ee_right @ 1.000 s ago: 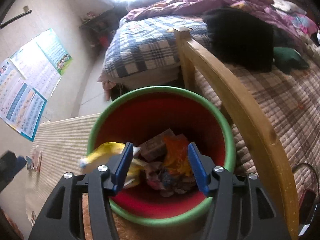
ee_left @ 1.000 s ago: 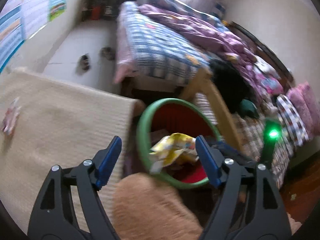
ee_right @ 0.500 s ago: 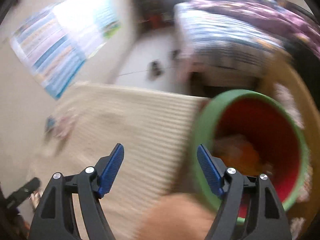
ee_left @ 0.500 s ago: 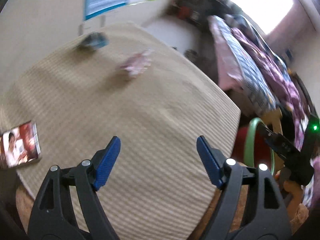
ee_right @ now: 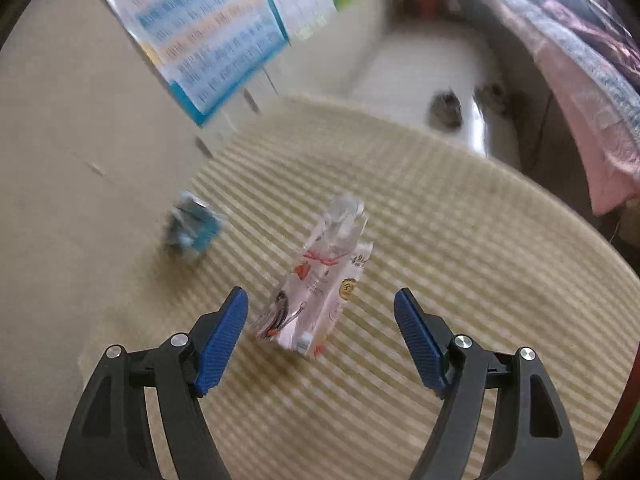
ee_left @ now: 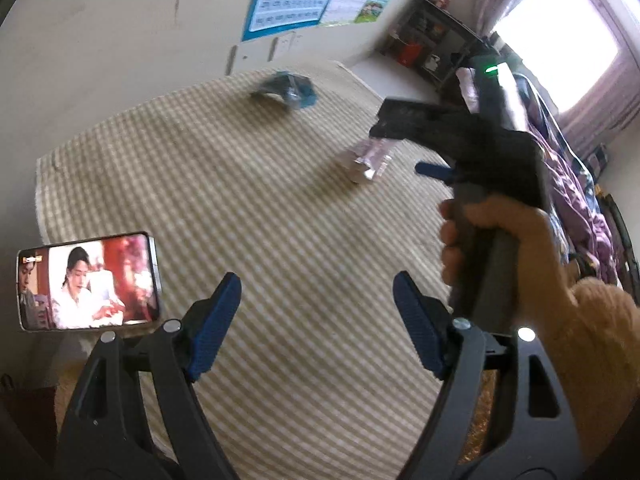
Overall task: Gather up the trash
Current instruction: 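Return to the table and grasp the pink-white drink carton with the right tool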
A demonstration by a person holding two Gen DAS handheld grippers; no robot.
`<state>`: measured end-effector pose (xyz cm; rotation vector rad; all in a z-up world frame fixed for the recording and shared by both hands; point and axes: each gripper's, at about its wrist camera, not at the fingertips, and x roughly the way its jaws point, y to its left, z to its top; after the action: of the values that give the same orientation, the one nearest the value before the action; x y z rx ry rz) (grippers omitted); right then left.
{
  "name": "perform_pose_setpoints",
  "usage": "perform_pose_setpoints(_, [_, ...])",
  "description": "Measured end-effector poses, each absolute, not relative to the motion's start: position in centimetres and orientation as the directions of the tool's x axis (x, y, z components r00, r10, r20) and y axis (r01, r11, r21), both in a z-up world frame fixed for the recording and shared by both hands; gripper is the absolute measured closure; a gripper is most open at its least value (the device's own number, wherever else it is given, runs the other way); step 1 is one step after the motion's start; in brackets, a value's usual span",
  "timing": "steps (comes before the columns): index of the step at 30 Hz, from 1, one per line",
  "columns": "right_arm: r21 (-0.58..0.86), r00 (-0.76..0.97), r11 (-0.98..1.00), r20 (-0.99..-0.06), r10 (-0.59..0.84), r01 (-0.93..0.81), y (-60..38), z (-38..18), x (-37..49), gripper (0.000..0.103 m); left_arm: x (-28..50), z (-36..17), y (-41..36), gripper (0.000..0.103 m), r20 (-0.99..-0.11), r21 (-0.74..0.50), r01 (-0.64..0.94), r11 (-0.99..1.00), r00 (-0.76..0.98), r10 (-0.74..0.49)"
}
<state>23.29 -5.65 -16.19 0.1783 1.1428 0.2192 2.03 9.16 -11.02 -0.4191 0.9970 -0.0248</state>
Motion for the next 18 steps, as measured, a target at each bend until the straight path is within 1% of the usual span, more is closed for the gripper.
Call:
perform_pose_setpoints(3, [0.28,0.323,0.96,-0.907,0.271,-0.02,-5.5,-18.8,24.4,0.029,2.7,-11.3,10.2,0.028,-0.811,-0.349,-0.184,0.919,0.551,-0.198])
perform_pose_setpoints(5, [0.29,0.356,0.957,-0.891,0.28,-0.025,-5.6,-18.6,24.3,0.049,3.8,-11.3,10.8,0.028,-0.81,-0.339,-0.186,0.922,0.556,-0.186])
perform_pose_setpoints(6, [0.293,0.351,0.955,-0.89,0.291,-0.05,-5.4,-18.6,24.4,0.056,4.4,-11.3,11.0,0.028,-0.809,-0.332,-0.183,0.925,0.559,-0.18])
perform_pose_setpoints(7, [0.286,0.359,0.954,-0.884,0.298,-0.086,-5.4,-18.3,24.1,0.061,5.5,-11.2,11.1,0.028,-0.806,-0.318,-0.177,0.931,0.568,-0.168])
perform_pose_setpoints(8, [0.287,0.371,0.952,-0.876,0.307,-0.109,-5.6,-17.9,23.7,0.063,6.2,-11.1,11.2,0.028,-0.804,-0.31,-0.17,0.935,0.573,-0.162])
perform_pose_setpoints(9, [0.287,0.386,0.947,-0.865,0.32,-0.142,-6.0,-17.3,23.0,0.075,7.3,-11.0,11.2,0.028,-0.798,-0.301,-0.158,0.94,0.582,-0.158])
perform_pose_setpoints(13, [0.292,0.403,0.93,-0.841,0.361,-0.225,-8.6,-16.0,17.8,0.075,11.4,-11.3,11.5,0.028,-0.79,-0.29,-0.139,0.947,0.593,-0.155])
perform_pose_setpoints(18, [0.241,0.41,0.928,-0.844,0.345,-0.284,-11.6,-15.6,9.5,0.075,17.0,-12.1,12.1,0.028,-0.796,-0.262,-0.163,0.951,0.593,-0.117])
